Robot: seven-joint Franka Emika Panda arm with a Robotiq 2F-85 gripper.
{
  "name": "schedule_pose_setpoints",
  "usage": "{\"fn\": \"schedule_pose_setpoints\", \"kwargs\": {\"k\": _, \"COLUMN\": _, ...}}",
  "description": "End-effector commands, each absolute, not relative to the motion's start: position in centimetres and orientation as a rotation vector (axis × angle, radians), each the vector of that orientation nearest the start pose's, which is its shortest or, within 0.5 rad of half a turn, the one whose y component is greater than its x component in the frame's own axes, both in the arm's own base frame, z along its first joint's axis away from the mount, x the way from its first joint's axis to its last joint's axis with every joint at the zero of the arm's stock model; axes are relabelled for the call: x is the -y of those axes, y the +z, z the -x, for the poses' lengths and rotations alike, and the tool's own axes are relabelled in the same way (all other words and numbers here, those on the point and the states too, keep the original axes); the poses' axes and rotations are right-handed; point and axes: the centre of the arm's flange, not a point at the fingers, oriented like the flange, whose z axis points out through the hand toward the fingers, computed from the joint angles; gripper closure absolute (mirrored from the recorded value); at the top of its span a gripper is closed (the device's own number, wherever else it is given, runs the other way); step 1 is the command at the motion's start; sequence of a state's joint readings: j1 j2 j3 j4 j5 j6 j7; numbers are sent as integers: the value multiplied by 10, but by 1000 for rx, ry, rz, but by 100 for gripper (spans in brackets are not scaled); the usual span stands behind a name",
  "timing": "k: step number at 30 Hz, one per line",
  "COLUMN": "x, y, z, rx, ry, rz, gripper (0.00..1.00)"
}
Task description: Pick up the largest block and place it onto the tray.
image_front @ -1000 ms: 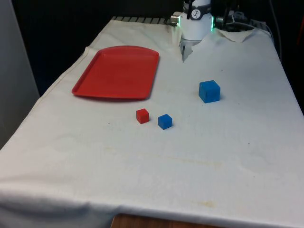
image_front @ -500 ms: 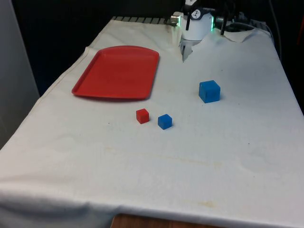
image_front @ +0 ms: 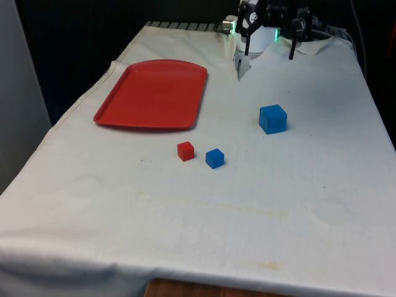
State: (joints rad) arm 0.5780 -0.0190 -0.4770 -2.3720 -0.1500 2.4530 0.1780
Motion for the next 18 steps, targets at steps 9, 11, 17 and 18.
{"fn": "schedule_pose_setpoints", "kwargs": {"k": 9, "x": -54, "y": 324, "z": -496, "rx": 55, "ry": -220, "rz": 3182, "gripper": 0}}
{"fn": "schedule_pose_setpoints", "kwargs": {"k": 11, "x": -54, "y": 322, "z": -495, "rx": 60, "ry": -223, "rz": 3181, "gripper": 0}}
{"fn": "schedule_pose_setpoints", "kwargs": {"k": 17, "x": -54, "y": 308, "z": -493, "rx": 93, "ry": -226, "rz": 3169, "gripper": 0}}
{"fn": "schedule_pose_setpoints", "kwargs": {"k": 18, "x": -53, "y": 309, "z": -494, "rx": 87, "ry": -218, "rz": 3183, "gripper": 0}}
